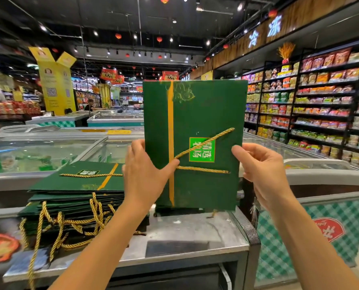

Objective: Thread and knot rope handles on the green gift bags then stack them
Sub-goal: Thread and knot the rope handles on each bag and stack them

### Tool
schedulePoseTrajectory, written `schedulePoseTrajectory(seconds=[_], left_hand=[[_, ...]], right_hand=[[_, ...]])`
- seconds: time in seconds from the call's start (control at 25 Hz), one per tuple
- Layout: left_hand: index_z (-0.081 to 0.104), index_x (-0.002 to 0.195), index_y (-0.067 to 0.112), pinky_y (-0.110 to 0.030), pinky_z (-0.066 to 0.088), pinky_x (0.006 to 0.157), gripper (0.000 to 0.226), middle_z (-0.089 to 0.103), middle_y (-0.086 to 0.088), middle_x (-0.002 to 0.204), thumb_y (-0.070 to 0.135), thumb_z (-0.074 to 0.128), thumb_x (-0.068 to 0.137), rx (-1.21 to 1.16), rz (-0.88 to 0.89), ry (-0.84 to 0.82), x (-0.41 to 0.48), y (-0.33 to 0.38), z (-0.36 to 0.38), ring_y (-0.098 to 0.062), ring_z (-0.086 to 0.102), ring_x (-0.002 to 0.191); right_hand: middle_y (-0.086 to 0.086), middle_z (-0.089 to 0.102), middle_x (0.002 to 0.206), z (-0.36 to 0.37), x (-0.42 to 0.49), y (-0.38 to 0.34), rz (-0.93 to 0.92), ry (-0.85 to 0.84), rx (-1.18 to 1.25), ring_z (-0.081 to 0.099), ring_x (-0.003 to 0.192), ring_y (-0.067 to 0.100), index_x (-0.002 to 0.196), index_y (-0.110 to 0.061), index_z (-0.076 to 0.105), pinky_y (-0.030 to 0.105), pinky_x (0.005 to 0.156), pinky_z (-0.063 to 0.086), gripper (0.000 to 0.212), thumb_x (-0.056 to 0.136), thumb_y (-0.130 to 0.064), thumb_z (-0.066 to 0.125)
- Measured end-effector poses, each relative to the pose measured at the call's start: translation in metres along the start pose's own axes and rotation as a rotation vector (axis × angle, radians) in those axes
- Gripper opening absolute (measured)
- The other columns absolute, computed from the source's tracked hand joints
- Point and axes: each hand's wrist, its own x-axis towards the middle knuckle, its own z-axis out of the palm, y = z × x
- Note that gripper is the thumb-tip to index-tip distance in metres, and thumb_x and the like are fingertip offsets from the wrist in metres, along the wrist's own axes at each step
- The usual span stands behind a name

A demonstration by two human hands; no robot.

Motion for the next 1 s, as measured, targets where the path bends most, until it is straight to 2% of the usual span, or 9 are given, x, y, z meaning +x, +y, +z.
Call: schedulePoseTrajectory(seconds=[0.12,0.2,0.32,0.44,0.6,0.72,0.8,0.88,1.0], left_hand=[[0.048,0.115,0.012,-0.030,0.041,0.088,0.071,0.047,-0.003,0.112,0.054,0.083,0.070,0.085,0.094,0.190,0.013,0.009,-0.005,-0.018,0.042,0.102],[0.049,0.107,0.015,-0.027,0.045,0.071,0.060,0.047,0.004,0.101,0.053,0.081,0.074,-0.038,0.131,0.181,0.013,0.011,-0.008,-0.012,0.048,0.091],[0.049,0.095,0.018,-0.019,0.039,0.057,0.045,0.052,0.006,0.087,0.046,0.080,0.078,-0.059,0.113,0.133,0.007,0.000,-0.009,-0.001,0.051,0.070],[0.063,0.102,0.017,-0.027,0.048,0.066,0.020,0.067,-0.005,0.097,0.014,0.073,0.085,-0.205,0.176,-0.067,-0.007,-0.024,-0.009,-0.018,0.063,0.080],[0.067,0.117,0.024,-0.031,0.053,0.084,0.036,0.070,0.002,0.112,-0.002,0.059,0.093,0.167,0.230,-0.400,-0.026,-0.051,-0.010,-0.018,0.064,0.100],[0.061,0.130,0.029,-0.034,0.050,0.094,0.056,0.062,0.003,0.126,-0.009,0.049,0.090,0.476,0.262,-0.597,-0.038,-0.058,-0.002,-0.018,0.055,0.115],[0.060,0.134,0.027,-0.032,0.046,0.099,0.047,0.057,0.007,0.134,0.003,0.048,0.096,0.476,0.269,-0.578,-0.049,-0.053,0.008,-0.016,0.051,0.123],[0.054,0.140,0.028,-0.030,0.039,0.110,0.038,0.049,0.008,0.146,0.026,0.042,0.104,0.343,0.266,-0.595,-0.066,-0.046,0.020,-0.015,0.043,0.136],[0.020,0.159,0.032,-0.034,0.006,0.125,0.059,0.009,0.004,0.168,0.054,0.027,0.105,0.367,0.236,-0.804,-0.087,-0.044,0.040,-0.017,0.002,0.155]], right_hand=[[0.004,0.067,0.069,0.003,0.002,-0.009,-0.057,-0.031,0.008,0.058,0.059,0.011,0.098,-0.008,0.075,0.022,0.053,0.044,0.018,0.090,-0.024,0.073],[0.009,0.073,0.081,0.001,0.002,-0.005,-0.065,-0.067,0.035,0.067,0.074,0.019,0.092,-0.016,0.076,0.028,0.062,0.054,0.014,0.086,-0.029,0.074],[0.014,0.074,0.088,-0.008,-0.001,0.004,0.069,-0.117,0.236,0.070,0.079,0.027,0.092,-0.010,0.074,0.034,0.067,0.059,0.015,0.085,-0.023,0.069],[0.011,0.075,0.095,-0.023,-0.008,0.024,0.226,-0.149,0.040,0.070,0.079,0.024,0.096,-0.013,0.078,0.030,0.058,0.059,0.015,0.092,-0.022,0.067],[0.004,0.077,0.111,-0.045,-0.017,0.074,0.283,-0.163,-0.273,0.074,0.092,0.011,0.109,-0.020,0.076,0.022,0.074,0.057,0.019,0.093,-0.012,0.072],[-0.005,0.076,0.112,-0.046,-0.023,0.100,0.254,-0.175,-0.431,0.072,0.098,0.006,0.115,-0.023,0.075,0.016,0.077,0.053,0.023,0.094,-0.015,0.072],[-0.009,0.075,0.107,-0.041,-0.025,0.109,0.214,-0.168,-0.621,0.070,0.098,0.007,0.117,-0.028,0.074,0.019,0.078,0.051,0.024,0.094,-0.022,0.072],[-0.009,0.070,0.103,-0.032,-0.029,0.109,0.168,-0.191,-0.808,0.066,0.093,0.007,0.114,-0.034,0.071,0.017,0.073,0.048,0.021,0.094,-0.030,0.070],[-0.009,0.066,0.088,-0.021,-0.035,0.110,0.083,-0.303,-1.000,0.061,0.076,0.005,0.112,-0.036,0.067,0.008,0.059,0.042,0.016,0.096,-0.035,0.067]])
